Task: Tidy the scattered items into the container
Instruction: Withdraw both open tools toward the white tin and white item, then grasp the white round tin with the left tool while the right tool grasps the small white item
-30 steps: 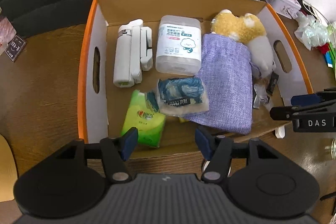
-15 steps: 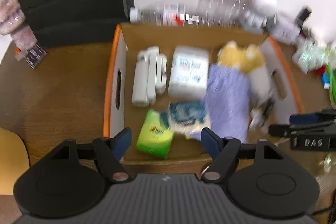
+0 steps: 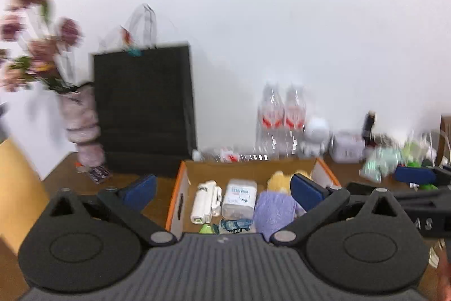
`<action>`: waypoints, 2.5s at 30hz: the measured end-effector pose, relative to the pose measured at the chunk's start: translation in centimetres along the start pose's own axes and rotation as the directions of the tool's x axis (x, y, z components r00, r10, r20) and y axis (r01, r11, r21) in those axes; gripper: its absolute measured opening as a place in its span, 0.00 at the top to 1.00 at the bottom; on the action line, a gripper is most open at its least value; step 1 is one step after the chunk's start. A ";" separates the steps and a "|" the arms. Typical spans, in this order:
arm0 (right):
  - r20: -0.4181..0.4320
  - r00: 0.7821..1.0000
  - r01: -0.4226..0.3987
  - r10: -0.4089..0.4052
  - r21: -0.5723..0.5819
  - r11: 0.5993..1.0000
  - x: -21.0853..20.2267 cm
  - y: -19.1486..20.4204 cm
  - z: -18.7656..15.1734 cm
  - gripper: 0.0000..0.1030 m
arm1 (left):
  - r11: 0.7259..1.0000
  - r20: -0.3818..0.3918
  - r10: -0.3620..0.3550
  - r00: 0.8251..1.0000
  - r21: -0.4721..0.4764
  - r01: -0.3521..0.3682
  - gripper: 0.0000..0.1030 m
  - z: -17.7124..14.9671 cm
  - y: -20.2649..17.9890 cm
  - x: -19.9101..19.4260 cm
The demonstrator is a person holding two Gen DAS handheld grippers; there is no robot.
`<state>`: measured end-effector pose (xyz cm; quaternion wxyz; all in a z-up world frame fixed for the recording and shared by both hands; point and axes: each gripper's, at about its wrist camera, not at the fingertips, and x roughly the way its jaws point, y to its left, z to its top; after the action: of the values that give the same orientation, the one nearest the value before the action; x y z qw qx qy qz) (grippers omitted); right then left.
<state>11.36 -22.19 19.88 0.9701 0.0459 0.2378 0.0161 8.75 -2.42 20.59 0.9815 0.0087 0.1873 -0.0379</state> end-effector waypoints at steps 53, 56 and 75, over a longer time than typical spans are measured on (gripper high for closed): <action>-0.219 0.975 0.015 -0.028 -0.059 0.998 -4.2 1.8 -22.4 0.15 | 0.969 -0.264 -0.245 0.933 -0.032 0.245 0.00 -17.3 1.0 -1.7; -0.169 0.986 0.010 -0.013 -0.019 1.000 -2.4 -0.5 -19.5 0.16 | 0.957 -0.241 -0.253 0.937 0.078 0.278 0.00 -14.9 -0.2 2.3; -0.165 0.982 0.091 -0.093 -0.020 0.996 11.4 -4.0 -14.2 0.56 | 0.922 -0.300 -0.309 0.902 0.136 0.361 0.41 -15.1 -2.0 14.7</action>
<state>14.88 -24.41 1.72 0.9469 0.0275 0.3195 -0.0238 16.72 -4.97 1.11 0.9196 0.0742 0.3149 -0.2228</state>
